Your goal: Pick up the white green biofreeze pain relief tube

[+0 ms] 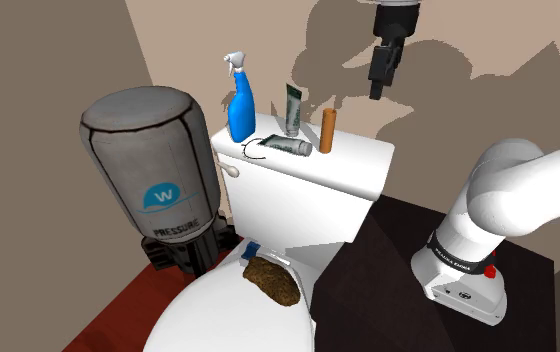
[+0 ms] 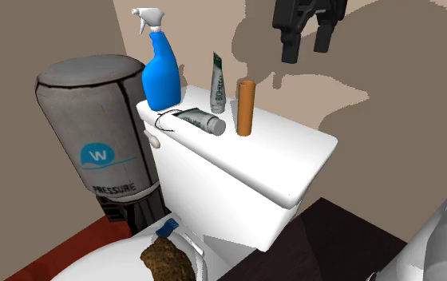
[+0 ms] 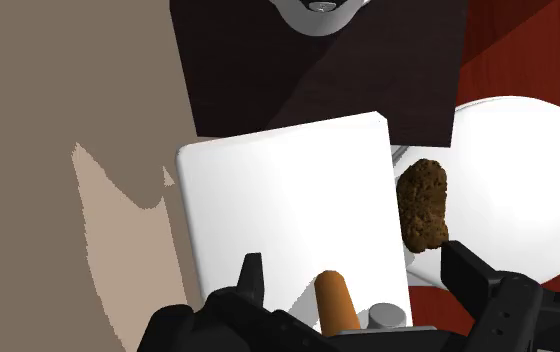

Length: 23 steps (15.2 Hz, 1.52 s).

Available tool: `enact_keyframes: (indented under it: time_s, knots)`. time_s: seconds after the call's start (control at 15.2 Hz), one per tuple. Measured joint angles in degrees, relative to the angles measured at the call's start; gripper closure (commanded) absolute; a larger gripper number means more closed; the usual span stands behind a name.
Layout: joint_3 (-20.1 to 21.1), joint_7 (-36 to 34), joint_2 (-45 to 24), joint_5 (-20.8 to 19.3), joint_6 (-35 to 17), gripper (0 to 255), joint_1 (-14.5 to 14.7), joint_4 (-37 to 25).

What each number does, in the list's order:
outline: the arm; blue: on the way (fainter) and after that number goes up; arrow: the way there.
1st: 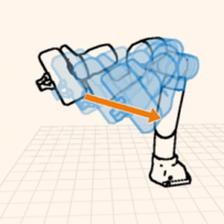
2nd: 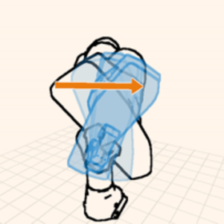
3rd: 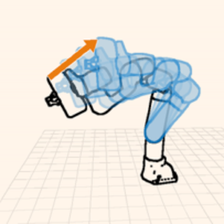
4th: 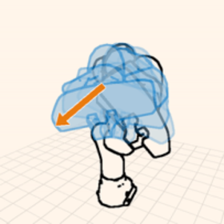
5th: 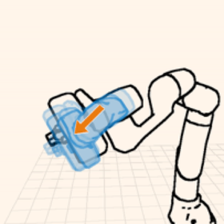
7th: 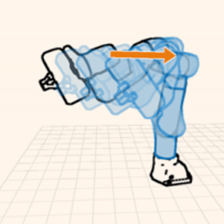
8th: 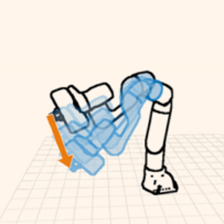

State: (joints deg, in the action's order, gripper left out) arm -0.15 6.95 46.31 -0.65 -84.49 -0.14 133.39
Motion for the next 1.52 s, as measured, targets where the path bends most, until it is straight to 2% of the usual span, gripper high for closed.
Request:
enact_keyframes:
  time_s: [0.2,0.53,1.25,1.52]
  knots:
    - [0.65,-0.97,-2.59,0.30,-1.47,0,0.00,-0.48]
    - [3.60,-5.33,-12.62,1.44,-5.96,0,0.14,-3.45]
    - [8.73,-15.50,-38.36,0.88,-14.81,0,0.45,-17.34]
    - [9.43,-17.74,-45.04,0.24,-14.91,0,0.77,-20.68]
